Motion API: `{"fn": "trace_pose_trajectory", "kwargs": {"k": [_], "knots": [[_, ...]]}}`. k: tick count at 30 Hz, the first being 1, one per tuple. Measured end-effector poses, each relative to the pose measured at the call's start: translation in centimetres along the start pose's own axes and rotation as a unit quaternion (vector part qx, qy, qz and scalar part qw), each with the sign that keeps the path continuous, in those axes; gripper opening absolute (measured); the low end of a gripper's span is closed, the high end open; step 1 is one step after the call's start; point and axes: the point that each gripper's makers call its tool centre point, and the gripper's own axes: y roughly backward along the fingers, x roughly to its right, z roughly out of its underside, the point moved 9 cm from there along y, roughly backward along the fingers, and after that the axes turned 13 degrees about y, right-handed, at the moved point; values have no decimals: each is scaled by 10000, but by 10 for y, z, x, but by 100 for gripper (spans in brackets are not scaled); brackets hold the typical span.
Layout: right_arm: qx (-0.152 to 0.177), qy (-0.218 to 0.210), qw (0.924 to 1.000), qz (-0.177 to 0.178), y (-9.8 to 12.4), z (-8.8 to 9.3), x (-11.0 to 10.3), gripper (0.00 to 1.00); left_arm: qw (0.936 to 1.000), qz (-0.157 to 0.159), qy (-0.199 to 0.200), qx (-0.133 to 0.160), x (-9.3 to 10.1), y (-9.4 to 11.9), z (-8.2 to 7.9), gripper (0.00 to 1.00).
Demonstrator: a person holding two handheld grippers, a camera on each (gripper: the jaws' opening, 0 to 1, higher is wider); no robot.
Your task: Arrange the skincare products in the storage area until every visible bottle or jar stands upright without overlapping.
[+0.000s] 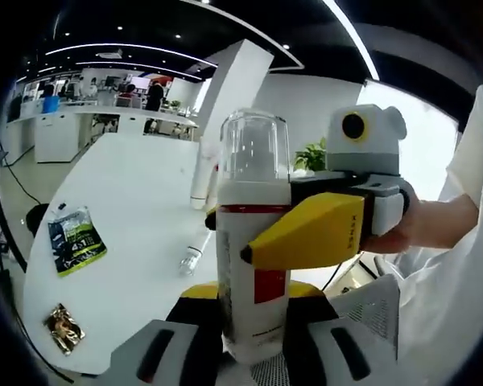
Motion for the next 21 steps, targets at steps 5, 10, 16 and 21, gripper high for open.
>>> {"fn": "trace_pose_trajectory", "kwargs": {"k": [5,10,16,21], "knots": [[-82,30,9998,194,-4,-1,0,21,9997,-209,-10,98,-4,0,-2,26],[-191,108,9993,300,-4,-3,1,21,9993,-294,91,201,-8,1,-4,26],[-129,-35,9989,442,-3,1,-2,21,9989,-287,244,288,-9,3,-5,26],[-176,-88,9980,603,-4,4,-7,21,9983,-453,207,310,-11,3,-5,26]]}}
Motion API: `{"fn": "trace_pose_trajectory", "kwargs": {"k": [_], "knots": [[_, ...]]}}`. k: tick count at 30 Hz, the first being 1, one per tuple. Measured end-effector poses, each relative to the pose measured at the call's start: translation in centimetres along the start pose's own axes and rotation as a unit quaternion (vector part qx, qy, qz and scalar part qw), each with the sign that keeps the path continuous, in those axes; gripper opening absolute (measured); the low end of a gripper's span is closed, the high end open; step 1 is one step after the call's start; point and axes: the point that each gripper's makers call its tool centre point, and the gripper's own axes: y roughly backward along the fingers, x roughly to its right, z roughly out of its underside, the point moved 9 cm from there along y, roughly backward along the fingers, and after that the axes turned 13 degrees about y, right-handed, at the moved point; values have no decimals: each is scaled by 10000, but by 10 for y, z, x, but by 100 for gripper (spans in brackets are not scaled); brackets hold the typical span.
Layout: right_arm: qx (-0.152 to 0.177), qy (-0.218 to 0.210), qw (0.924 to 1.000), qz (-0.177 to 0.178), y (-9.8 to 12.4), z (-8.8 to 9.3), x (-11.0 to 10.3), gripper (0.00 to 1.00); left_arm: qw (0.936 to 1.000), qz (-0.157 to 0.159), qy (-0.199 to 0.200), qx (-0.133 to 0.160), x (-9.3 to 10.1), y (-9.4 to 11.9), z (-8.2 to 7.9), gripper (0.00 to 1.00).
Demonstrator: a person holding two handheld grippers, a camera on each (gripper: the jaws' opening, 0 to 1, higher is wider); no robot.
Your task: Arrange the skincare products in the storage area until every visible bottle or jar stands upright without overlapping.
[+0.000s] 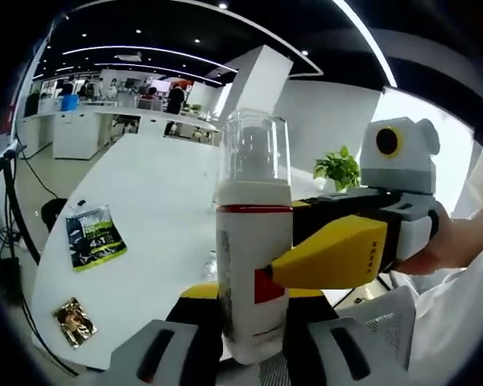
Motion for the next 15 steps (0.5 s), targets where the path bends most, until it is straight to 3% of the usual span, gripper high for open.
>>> {"fn": "trace_pose_trajectory", "kwargs": {"k": [6,15], "knots": [[-366,-370,9977,430,-8,4,1,22,9960,-698,-564,-30,-4,-6,4,26],[-463,-901,9911,868,-19,11,-1,22,9841,-1333,-1167,-121,-8,-8,9,26]]}}
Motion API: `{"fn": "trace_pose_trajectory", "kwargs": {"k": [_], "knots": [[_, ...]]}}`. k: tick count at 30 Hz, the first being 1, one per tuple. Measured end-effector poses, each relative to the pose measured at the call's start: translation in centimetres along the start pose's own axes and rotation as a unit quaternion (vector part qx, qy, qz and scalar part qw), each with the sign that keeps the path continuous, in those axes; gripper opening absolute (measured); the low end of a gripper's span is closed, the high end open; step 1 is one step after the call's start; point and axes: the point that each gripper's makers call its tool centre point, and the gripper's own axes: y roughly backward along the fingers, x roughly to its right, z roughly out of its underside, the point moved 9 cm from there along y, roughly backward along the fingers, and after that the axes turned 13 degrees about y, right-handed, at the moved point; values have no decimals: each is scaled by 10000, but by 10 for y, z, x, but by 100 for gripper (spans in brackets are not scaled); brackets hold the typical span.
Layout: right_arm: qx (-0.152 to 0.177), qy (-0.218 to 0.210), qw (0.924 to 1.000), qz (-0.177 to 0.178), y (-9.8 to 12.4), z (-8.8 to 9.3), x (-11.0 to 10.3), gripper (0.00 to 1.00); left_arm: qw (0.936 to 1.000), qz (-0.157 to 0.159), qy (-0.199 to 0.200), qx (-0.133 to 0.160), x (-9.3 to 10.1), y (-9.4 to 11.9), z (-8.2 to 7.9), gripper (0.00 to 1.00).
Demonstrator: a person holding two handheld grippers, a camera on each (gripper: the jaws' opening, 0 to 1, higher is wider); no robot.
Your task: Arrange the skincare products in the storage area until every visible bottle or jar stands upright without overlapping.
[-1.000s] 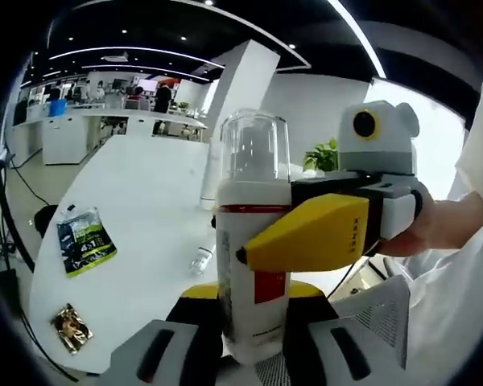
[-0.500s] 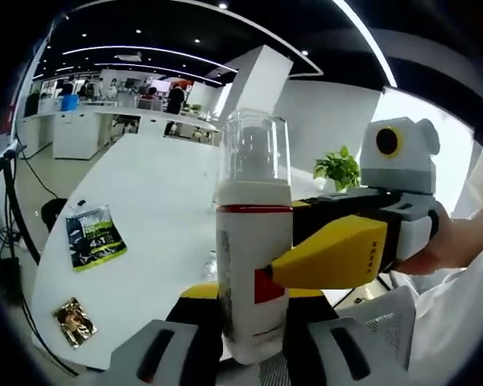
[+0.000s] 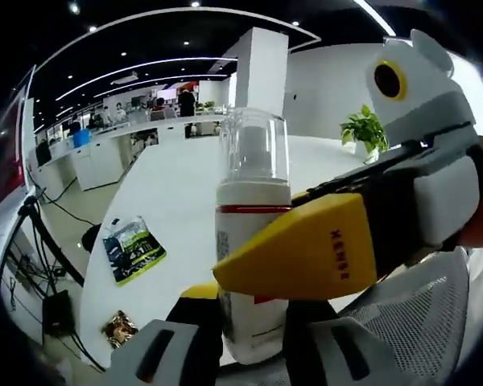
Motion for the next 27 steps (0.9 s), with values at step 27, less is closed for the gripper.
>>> {"fn": "trace_pose_trajectory", "kwargs": {"k": [27], "knots": [[138,614,9969,-481,21,4,28,20,9949,436,-771,-487,15,-5,12,33]]}}
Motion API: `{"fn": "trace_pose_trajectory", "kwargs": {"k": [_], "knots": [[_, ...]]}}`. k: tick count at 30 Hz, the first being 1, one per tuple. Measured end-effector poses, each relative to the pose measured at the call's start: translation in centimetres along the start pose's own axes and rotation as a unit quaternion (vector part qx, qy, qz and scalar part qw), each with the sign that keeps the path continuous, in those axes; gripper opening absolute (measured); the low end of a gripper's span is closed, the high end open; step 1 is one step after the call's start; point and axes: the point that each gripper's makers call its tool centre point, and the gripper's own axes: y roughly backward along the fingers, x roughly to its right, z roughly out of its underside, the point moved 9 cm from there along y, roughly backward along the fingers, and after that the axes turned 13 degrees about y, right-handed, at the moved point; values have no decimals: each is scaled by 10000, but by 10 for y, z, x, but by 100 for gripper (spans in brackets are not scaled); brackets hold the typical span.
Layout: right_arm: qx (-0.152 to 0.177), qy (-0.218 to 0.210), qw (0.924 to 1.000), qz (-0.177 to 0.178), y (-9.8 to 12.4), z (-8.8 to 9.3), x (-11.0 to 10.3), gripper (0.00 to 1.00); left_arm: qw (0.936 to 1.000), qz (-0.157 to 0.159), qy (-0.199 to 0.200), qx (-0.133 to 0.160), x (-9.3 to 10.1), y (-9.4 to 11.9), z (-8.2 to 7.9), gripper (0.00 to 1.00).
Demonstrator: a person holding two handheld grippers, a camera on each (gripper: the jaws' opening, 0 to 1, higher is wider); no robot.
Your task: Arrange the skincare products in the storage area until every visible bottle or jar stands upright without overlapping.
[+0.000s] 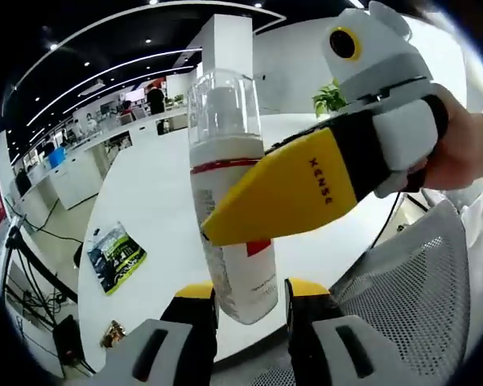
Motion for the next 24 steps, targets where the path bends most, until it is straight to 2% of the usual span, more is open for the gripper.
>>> {"fn": "trace_pose_trajectory", "kwargs": {"k": [4,6,7,8,9,10,11,12,13,15,16,18,19,21,22,24], "knots": [[15,68,9999,124,3,-1,9,20,9997,-23,107,238,-8,8,-8,33],[83,-23,9997,239,6,-3,16,21,9988,-216,-334,272,-21,12,-9,33],[87,-29,9995,305,8,-4,20,21,9971,-416,-633,57,-33,13,-6,32],[65,-32,9994,349,9,-5,24,21,9958,-482,-776,-85,-40,12,-4,32],[62,-40,9990,439,10,-6,29,21,9948,-558,-825,-200,-50,11,-2,32],[68,-45,9988,475,11,-7,32,21,9946,-547,-856,-190,-56,10,-1,32],[70,-36,9986,514,12,-9,37,21,9954,-460,-785,-304,-63,6,2,29],[59,-15,9984,571,13,-10,40,21,9955,-421,-634,-573,-66,4,6,27],[38,14,9978,660,14,-12,45,21,9945,-424,-674,-683,-68,1,7,26],[37,33,9973,733,14,-13,51,21,9926,-460,-921,-650,-68,-10,11,25],[42,50,9968,795,14,-13,53,21,9872,-540,-1216,-875,-65,-11,15,25],[29,83,9959,904,13,-12,60,21,9834,-500,-1548,-806,-61,-9,18,25],[18,81,9952,977,13,-11,63,21,9847,-499,-1467,-795,-61,-9,19,25],[8,26,9938,1109,12,-8,69,21,9882,-401,-1073,-1015,-61,-10,22,23],[16,-67,9929,1192,12,-7,71,21,9883,-345,-1022,-1077,-61,-11,23,22],[85,-111,9914,1304,13,-8,76,21,9851,-359,-1246,-1125,-61,-13,25,22]]}}
